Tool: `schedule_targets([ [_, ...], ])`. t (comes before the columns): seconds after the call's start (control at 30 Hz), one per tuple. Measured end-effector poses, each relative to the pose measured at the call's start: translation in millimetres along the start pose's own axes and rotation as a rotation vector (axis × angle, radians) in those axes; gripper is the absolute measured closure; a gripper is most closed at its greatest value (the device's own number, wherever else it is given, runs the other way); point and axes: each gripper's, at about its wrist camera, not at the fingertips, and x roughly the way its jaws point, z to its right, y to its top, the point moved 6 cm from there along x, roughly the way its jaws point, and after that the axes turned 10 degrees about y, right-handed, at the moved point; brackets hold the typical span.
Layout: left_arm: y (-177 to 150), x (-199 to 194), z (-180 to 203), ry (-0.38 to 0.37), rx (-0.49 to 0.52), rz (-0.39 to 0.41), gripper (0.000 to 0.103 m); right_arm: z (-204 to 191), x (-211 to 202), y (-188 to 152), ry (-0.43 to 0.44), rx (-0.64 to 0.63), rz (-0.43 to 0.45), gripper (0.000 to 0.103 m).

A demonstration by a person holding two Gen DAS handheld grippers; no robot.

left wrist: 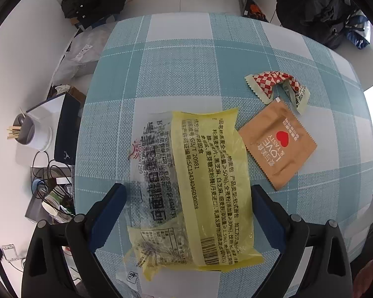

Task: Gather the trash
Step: 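Grasp the yellow snack bag with the left gripper, then lift the yellow bag with the left gripper and carry it over the white bin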

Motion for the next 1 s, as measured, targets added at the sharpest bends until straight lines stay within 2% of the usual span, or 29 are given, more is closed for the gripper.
schedule_targets([
  [0.07,-2,-4,-3,0.000,-0.015,0.027,0.015,-2,-3,0,0.001,-0.003,0.008,0.087],
  [0.1,-3,-7,-1,-0.003,-0.017,0.037,0.023,-3,-5,0,0.001,-0.007,0.011,0.087],
  [0.17,-7,-14,1,0.000,-0.010,0.057,0.035,-5,-8,1,-0.003,-0.016,0.018,0.087],
  [0.3,-5,-17,8,-0.010,-0.018,0.042,0.055,-6,-14,-1,-0.002,-0.019,0.030,0.087],
  [0.5,-7,-19,6,-0.057,-0.045,0.046,0.073,-7,-23,-5,-0.007,-0.024,0.045,0.087],
  [0.7,-10,-23,3,-0.085,-0.103,0.054,0.080,-12,-35,-7,-0.010,-0.043,0.070,0.087],
  [1.0,-23,-34,6,-0.119,-0.103,0.092,0.080,-17,-41,-12,-0.043,-0.064,0.091,0.087],
])
